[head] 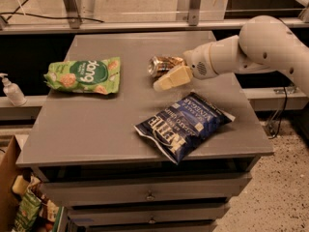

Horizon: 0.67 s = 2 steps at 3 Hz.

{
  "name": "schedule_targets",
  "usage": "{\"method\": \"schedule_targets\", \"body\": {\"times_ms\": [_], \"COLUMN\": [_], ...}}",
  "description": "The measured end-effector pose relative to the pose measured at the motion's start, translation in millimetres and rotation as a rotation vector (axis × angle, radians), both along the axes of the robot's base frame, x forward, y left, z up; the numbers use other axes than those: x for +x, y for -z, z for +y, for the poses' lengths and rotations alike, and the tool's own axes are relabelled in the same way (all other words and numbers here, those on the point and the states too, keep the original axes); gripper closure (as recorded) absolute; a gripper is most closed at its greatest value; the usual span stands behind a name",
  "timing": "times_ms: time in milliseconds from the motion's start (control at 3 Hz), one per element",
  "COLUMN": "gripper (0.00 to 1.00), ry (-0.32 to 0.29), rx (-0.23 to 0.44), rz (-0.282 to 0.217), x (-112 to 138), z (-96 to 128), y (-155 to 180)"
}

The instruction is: Move orange can near green rice chip bag

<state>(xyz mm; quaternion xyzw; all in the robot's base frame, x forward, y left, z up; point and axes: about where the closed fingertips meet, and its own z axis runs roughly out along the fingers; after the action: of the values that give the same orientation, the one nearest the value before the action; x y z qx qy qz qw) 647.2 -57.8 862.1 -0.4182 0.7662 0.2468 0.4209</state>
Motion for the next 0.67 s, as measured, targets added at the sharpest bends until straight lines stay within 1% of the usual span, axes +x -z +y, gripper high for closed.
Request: {"method": "schedule_targets", "body": {"times_ms": [333,667], "gripper": [0.0,0.0], "ry": [0.034,0.036], "rx": [-0.025,-0.016], "rz": [-0.003,-0.001], "x": [6.3,2.5], "z": [-15.9,-17.7], "y": [7.4,6.7]}}
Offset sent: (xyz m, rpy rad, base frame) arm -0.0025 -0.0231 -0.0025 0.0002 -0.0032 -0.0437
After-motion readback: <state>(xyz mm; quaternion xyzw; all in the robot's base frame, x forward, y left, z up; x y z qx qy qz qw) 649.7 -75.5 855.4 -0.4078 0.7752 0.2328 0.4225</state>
